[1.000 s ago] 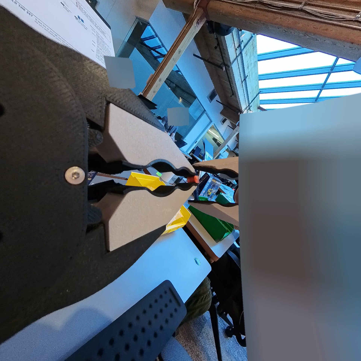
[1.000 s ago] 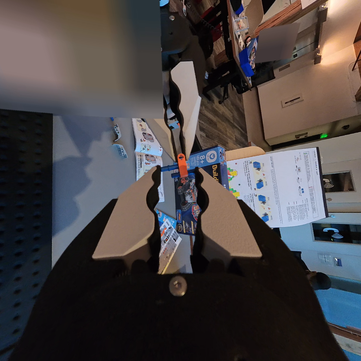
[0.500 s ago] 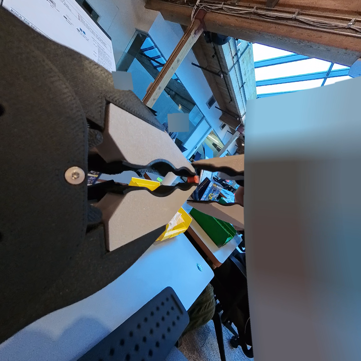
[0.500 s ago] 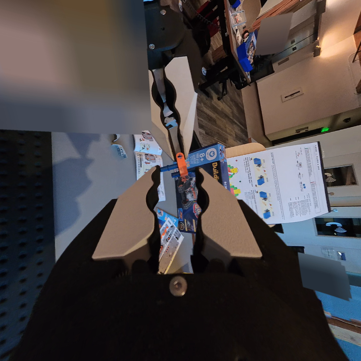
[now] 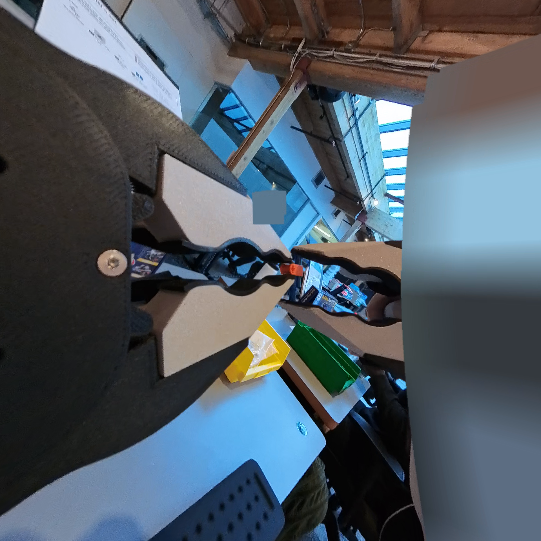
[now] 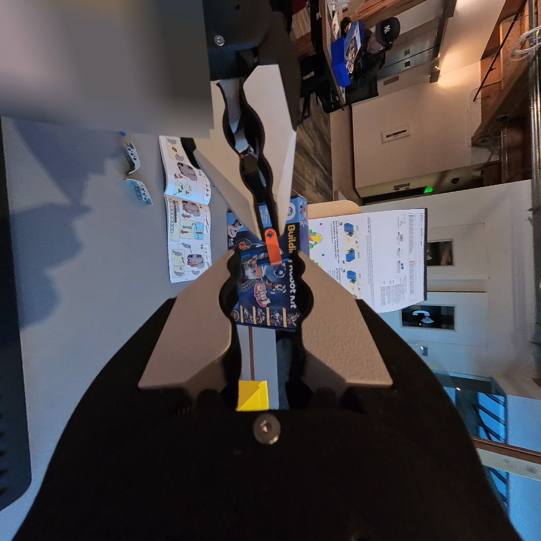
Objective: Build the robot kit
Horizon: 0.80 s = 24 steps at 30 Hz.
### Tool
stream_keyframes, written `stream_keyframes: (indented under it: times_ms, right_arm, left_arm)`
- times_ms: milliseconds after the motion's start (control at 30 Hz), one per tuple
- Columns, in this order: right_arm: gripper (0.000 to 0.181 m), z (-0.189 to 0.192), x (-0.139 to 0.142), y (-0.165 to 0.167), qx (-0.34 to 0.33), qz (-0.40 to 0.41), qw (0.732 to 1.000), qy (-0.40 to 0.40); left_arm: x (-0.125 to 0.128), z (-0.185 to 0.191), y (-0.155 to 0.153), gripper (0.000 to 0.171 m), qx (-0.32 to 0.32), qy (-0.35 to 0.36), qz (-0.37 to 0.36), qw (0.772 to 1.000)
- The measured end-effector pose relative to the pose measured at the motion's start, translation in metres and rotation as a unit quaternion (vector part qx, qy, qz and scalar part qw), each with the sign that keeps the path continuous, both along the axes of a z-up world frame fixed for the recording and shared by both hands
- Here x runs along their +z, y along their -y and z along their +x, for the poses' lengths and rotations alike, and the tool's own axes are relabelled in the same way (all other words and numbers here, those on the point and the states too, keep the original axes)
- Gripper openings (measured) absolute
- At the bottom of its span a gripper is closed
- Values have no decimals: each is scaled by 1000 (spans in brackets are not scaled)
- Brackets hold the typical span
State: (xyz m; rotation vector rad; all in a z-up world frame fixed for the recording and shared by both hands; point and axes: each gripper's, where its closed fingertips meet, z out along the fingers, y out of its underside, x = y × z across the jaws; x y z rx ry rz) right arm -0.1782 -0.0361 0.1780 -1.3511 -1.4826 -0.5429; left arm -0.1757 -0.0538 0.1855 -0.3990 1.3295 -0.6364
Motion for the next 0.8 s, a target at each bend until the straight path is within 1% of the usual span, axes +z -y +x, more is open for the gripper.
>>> stream_keyframes:
  times_ms: [133,233,433,567,667,800]
  right_arm:
    - [33,2,-4,0,-15,13,999,26]
    - [33,3,-6,1,-17,11,999,28]
    - [33,4,-8,1,-20,6,999,31]
    - [33,4,-9,0,-20,4,999,33]
    - [33,3,-11,0,-19,0,999,33]
    - [33,0,-12,2,-12,-7,999,30]
  left_arm:
    - [-2,-2,-1,12,-5,-12,-10,1000]
    - [-5,-1,1,7,-3,-17,5,1000]
    - [-8,0,0,8,7,-19,18,1000]
    - [-10,-1,-1,9,4,-28,15,999]
    - [-10,-2,2,13,-14,-29,4,999]
    - [-14,0,1,7,-12,-40,4,999]
